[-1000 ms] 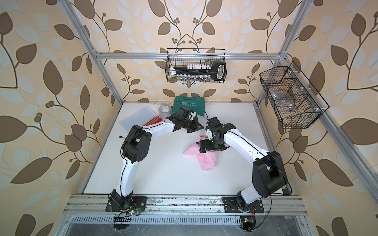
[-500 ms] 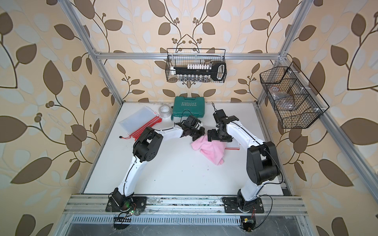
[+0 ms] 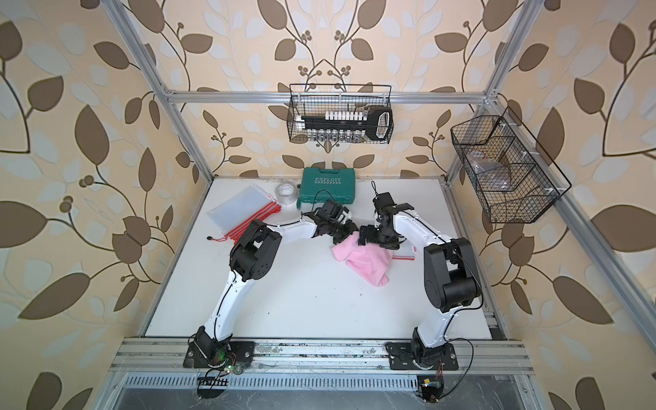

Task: Wipe the document bag
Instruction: Move the document bag to the center of the board, then place the cleaning item at the center of the board.

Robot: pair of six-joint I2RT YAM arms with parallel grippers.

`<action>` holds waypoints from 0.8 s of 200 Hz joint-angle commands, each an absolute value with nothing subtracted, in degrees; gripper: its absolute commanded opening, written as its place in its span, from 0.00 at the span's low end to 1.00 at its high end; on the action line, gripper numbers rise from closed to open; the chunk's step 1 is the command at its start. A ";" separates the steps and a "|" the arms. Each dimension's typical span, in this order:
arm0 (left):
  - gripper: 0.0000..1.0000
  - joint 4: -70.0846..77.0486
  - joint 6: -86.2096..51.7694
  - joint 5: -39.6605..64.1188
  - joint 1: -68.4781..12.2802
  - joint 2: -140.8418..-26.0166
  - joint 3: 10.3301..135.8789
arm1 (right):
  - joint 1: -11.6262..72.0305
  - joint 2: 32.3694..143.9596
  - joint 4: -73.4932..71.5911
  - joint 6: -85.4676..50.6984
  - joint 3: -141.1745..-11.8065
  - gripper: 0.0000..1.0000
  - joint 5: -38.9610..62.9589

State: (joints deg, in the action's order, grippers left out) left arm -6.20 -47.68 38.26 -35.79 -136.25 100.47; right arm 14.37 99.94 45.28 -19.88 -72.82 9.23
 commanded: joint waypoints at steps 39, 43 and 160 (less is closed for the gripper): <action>0.67 -8.34 -45.64 35.13 -30.91 -125.33 96.21 | 18.13 88.29 48.60 -19.71 -68.49 0.98 12.71; 0.69 -8.43 -45.72 35.57 -30.52 -124.92 96.09 | 18.11 88.46 48.86 -19.64 -68.59 0.98 12.55; 0.78 1.14 -52.08 50.92 -21.54 -106.92 73.66 | 21.01 94.13 44.72 -18.28 -69.90 0.94 16.68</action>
